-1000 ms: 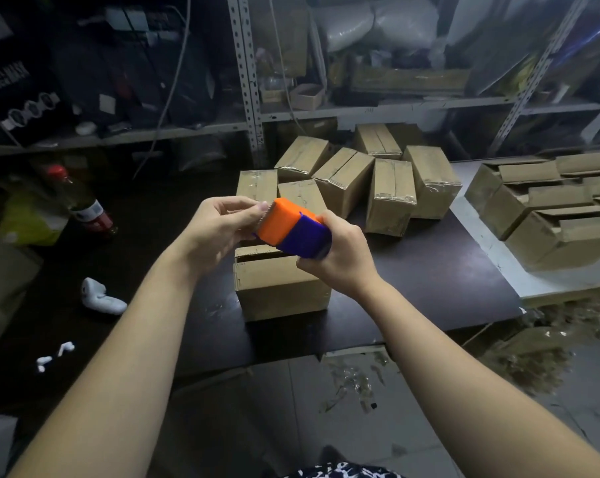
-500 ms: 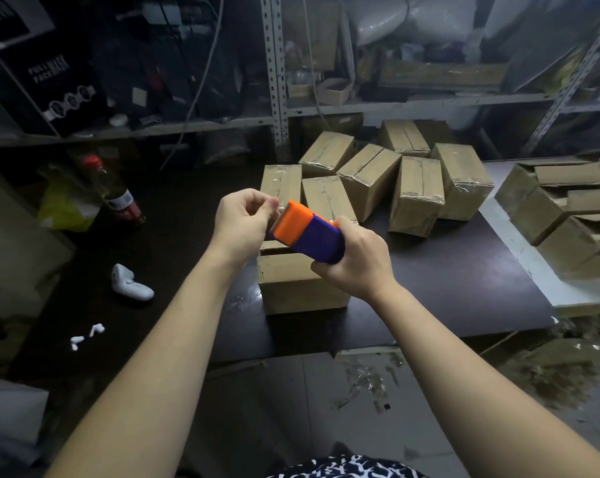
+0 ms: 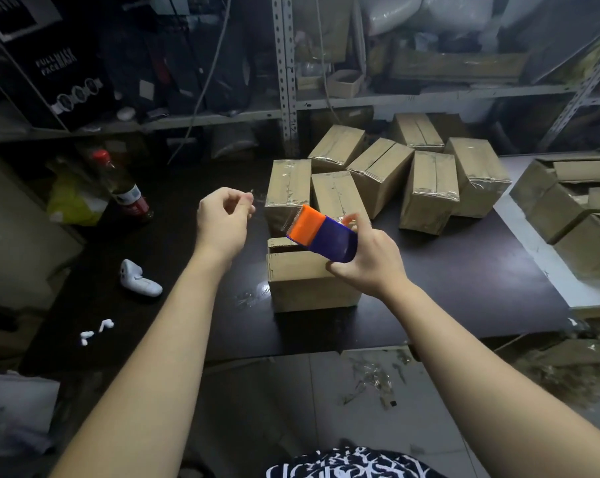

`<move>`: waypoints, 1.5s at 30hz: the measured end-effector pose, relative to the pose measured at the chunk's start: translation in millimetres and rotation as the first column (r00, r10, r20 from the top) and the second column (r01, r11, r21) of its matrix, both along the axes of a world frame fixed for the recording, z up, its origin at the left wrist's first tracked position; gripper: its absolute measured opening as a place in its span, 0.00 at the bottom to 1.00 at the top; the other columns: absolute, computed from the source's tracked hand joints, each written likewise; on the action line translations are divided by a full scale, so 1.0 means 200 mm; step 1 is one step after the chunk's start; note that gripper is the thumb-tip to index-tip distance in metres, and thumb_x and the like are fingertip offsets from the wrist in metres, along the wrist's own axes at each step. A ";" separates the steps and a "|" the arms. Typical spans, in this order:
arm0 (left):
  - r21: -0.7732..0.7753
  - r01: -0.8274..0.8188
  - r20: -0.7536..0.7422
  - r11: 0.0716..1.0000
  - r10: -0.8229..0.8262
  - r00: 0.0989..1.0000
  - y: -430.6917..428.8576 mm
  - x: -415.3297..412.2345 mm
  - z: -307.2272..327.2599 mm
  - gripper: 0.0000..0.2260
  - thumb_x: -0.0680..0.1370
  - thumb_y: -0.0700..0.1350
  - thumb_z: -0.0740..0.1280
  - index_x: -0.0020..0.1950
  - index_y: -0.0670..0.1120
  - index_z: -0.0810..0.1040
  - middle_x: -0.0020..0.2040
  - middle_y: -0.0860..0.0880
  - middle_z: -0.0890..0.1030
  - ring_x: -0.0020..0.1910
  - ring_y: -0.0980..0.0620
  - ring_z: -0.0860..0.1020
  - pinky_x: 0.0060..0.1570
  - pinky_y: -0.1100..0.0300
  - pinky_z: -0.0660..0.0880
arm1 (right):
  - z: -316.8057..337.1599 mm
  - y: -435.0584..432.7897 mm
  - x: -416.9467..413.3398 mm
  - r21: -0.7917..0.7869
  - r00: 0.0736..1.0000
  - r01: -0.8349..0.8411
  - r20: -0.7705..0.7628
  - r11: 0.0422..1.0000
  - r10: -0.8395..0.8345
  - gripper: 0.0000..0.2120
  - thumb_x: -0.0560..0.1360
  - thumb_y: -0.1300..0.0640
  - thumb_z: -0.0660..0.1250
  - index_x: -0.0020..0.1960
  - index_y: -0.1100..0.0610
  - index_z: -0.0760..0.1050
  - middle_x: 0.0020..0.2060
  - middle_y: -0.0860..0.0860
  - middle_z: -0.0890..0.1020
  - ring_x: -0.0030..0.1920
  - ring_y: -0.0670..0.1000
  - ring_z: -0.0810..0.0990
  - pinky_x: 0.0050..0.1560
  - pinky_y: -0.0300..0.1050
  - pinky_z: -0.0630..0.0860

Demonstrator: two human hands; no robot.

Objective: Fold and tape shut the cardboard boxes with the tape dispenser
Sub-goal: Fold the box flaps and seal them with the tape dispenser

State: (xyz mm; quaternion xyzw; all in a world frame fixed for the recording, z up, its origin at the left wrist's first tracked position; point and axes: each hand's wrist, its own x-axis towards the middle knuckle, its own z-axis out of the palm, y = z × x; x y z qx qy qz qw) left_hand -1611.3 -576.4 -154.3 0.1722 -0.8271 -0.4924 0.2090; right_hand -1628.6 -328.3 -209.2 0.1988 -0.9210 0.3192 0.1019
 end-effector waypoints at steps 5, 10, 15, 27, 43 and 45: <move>0.243 -0.009 0.036 0.970 0.000 0.999 -0.05 0.03 -0.08 0.09 0.77 0.44 0.77 0.55 0.44 0.82 0.47 0.52 0.82 0.47 0.59 0.80 0.42 0.67 0.75 | 0.06 0.00 -0.08 -0.122 0.999 -0.035 -0.009 0.992 0.034 0.32 0.66 0.44 0.84 0.62 0.52 0.72 0.57 0.49 0.81 0.53 0.48 0.79 0.47 0.42 0.80; 0.379 0.033 0.072 0.925 -0.065 0.995 -0.08 0.04 -0.20 0.17 0.71 0.34 0.79 0.58 0.43 0.81 0.50 0.47 0.85 0.50 0.54 0.84 0.47 0.63 0.78 | 0.09 -0.03 -0.17 -0.126 0.998 -0.061 0.018 0.990 0.064 0.31 0.66 0.53 0.84 0.64 0.54 0.73 0.59 0.50 0.79 0.59 0.49 0.75 0.54 0.47 0.80; 0.377 0.174 0.011 0.910 -0.192 0.981 -0.02 0.03 -0.32 0.27 0.70 0.30 0.79 0.63 0.45 0.73 0.57 0.45 0.81 0.59 0.53 0.83 0.54 0.60 0.81 | 0.13 -0.07 -0.25 -0.141 0.997 -0.055 0.044 0.989 0.061 0.26 0.67 0.54 0.81 0.59 0.52 0.71 0.50 0.44 0.73 0.55 0.51 0.75 0.52 0.49 0.80; 0.242 0.158 0.004 0.957 -0.164 0.986 0.04 -0.02 -0.57 0.25 0.70 0.29 0.78 0.60 0.43 0.71 0.54 0.45 0.78 0.53 0.55 0.85 0.56 0.58 0.82 | 0.01 -0.03 -0.31 -0.121 0.972 -0.098 0.201 0.988 0.121 0.27 0.65 0.48 0.80 0.57 0.51 0.72 0.47 0.39 0.74 0.51 0.46 0.77 0.47 0.42 0.78; 0.556 -0.451 0.325 0.699 0.316 0.891 0.05 -0.03 -0.49 0.03 0.78 0.41 0.75 0.45 0.42 0.85 0.40 0.47 0.84 0.40 0.53 0.82 0.44 0.59 0.79 | -0.03 -0.08 -0.30 -0.024 0.985 -0.165 0.055 0.986 0.166 0.23 0.68 0.33 0.76 0.49 0.47 0.71 0.41 0.36 0.74 0.45 0.40 0.73 0.41 0.39 0.67; 0.533 -0.469 0.346 0.704 0.325 0.880 0.04 -0.05 -0.53 0.04 0.77 0.40 0.75 0.43 0.43 0.84 0.40 0.47 0.84 0.41 0.53 0.82 0.48 0.56 0.80 | -0.04 -0.09 -0.31 0.018 0.983 -0.179 0.052 0.984 0.178 0.25 0.68 0.29 0.73 0.50 0.46 0.71 0.43 0.37 0.76 0.46 0.43 0.73 0.43 0.43 0.71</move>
